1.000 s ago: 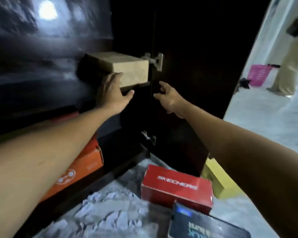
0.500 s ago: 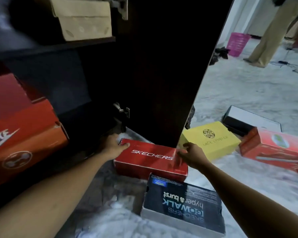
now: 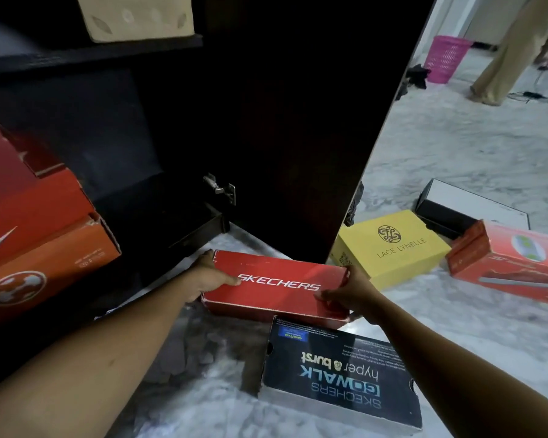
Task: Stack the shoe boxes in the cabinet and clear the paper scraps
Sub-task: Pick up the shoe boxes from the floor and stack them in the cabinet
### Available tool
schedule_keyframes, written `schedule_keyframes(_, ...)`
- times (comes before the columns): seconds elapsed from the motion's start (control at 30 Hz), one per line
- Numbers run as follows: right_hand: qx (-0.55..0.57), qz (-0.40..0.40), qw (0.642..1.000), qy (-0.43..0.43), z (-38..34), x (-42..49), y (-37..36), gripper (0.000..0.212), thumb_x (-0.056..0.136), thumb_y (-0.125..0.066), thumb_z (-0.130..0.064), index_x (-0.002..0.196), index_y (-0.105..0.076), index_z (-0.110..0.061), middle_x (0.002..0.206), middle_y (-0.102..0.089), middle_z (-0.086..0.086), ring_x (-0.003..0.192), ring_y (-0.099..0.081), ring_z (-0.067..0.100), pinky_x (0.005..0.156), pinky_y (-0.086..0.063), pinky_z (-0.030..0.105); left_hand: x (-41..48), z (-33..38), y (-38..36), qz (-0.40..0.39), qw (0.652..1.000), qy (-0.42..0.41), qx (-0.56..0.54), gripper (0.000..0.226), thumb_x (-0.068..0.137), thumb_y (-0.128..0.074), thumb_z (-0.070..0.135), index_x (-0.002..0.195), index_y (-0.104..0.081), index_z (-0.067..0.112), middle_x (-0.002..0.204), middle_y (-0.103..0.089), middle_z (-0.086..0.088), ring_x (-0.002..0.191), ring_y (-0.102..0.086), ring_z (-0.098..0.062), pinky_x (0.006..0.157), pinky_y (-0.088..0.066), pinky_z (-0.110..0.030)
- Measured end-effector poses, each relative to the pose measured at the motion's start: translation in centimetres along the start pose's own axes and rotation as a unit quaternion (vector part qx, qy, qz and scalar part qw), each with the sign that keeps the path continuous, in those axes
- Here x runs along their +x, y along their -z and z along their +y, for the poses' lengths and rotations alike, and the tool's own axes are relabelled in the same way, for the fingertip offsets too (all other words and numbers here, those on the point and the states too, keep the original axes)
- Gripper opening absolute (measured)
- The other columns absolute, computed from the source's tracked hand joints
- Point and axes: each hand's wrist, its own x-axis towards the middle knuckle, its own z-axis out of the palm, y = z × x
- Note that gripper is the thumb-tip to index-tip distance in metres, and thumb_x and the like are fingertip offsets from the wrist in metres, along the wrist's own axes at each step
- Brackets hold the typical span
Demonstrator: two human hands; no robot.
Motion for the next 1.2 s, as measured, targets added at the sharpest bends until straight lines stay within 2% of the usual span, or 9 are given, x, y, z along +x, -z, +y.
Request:
schedule_keyframes(0.13,0.038,-0.005,0.999,0.017,-1.4,-2.0,0.5,0.085,0.058,-0.096,-0.028,0.125,-0.046,-0.014,0.113,-0.064,0.01,0.098,-0.066,0.028,0.064,-0.06,0.042,-2.5,1.1,2.1,-0.051,0.996,0.045,-0.057,0.071,0.055,-0.098,0.017,0.117,-0.062,0.013,0.106,-0.074,-0.011,0.092,-0.073,-0.027,0.082,-0.06,-0.045)
schedule_keyframes(0.27,0.016,-0.087,0.996,-0.001,-4.0,-6.0,1.0,0.072,0.055,-0.093,-0.047,0.112,-0.063,-0.014,0.104,-0.073,0.013,0.091,-0.071,0.035,0.067,-0.059,0.059,-6.3,1.9,5.2,-0.069,0.995,0.065,-0.034,0.103,0.028,-0.105,0.024,0.121,-0.061,0.01,0.104,-0.075,-0.013,0.086,-0.075,-0.028,0.064,-0.062,-0.042)
schedule_keyframes(0.33,0.02,-0.094,0.995,0.012,-5.4,-8.2,1.2,0.076,0.051,-0.093,-0.051,0.111,-0.065,-0.014,0.103,-0.073,0.012,0.09,-0.07,0.035,0.064,-0.059,0.06,-8.8,2.7,7.1,-0.046,0.998,0.05,-0.016,0.093,0.034,-0.104,0.027,0.115,-0.06,0.012,0.103,-0.073,-0.009,0.091,-0.072,-0.024,0.059,-0.058,-0.036)
schedule_keyframes(0.5,0.112,-0.07,0.985,0.111,-9.9,-14.5,2.4,0.075,0.044,-0.099,-0.042,0.109,-0.068,-0.02,0.099,-0.076,0.008,0.091,-0.072,0.034,0.063,-0.059,0.057,-15.6,6.1,12.5,0.044,0.995,-0.084,0.002,0.08,0.032,-0.099,0.032,0.104,-0.071,0.016,0.092,-0.077,0.002,0.087,-0.073,-0.013,0.066,-0.053,-0.023)
schedule_keyframes(0.63,0.203,-0.002,0.958,0.204,-14.1,-20.7,3.9,0.062,0.057,-0.096,-0.014,0.108,-0.062,-0.011,0.093,-0.074,0.008,0.074,-0.073,0.021,0.054,-0.057,0.03,-21.7,8.8,15.9,0.12,0.972,-0.201,-0.033,0.073,0.038,-0.101,0.018,0.104,-0.069,0.02,0.093,-0.077,0.005,0.086,-0.072,-0.007,0.069,-0.052,-0.014)
schedule_keyframes(0.83,0.176,0.07,0.93,0.315,-18.6,-27.6,7.0,0.107,0.043,-0.094,-0.045,0.134,-0.041,-0.024,0.115,-0.061,-0.002,0.103,-0.065,0.02,0.089,-0.058,0.047,-28.6,13.6,20.0,0.181,0.929,-0.315,-0.068,0.083,0.044,-0.1,0.013,0.115,-0.061,0.03,0.104,-0.072,0.01,0.095,-0.067,-0.003,0.08,-0.053,-0.02)
schedule_keyframes(0.93,0.179,0.102,0.909,0.362,-20.8,-29.9,8.1,0.125,0.031,-0.09,-0.062,0.139,-0.037,-0.027,0.123,-0.058,-0.001,0.109,-0.063,0.022,0.091,-0.057,0.05,-30.4,16.0,22.5,0.211,0.911,-0.349,-0.062,0.111,0.035,-0.102,0.029,0.134,-0.054,0.026,0.114,-0.07,0.009,0.105,-0.066,-0.008,0.095,-0.054,-0.032)
schedule_keyframes(1.07,0.194,0.124,0.885,0.404,-24.4,-30.7,8.1,0.13,0.036,-0.091,-0.064,0.146,-0.032,-0.028,0.132,-0.055,0.001,0.114,-0.062,0.024,0.09,-0.057,0.052,-31.2,18.8,25.5,0.273,0.89,-0.358,-0.065,0.091,0.048,-0.1,0.02,0.128,-0.058,0.023,0.113,-0.07,0.008,0.103,-0.066,-0.009,0.096,-0.054,-0.034)
schedule_keyframes(1.2,0.235,0.146,0.863,0.422,-28.8,-29.3,6.6,0.129,0.029,-0.086,-0.075,0.141,-0.031,-0.038,0.132,-0.052,0.004,0.111,-0.063,0.025,0.086,-0.058,0.053,-29.0,21.4,27.4,0.404,0.85,-0.327,-0.086,0.081,0.055,-0.095,0.034,0.127,-0.059,0.022,0.123,-0.058,-0.003,0.11,-0.061,-0.019,0.097,-0.053,-0.04)
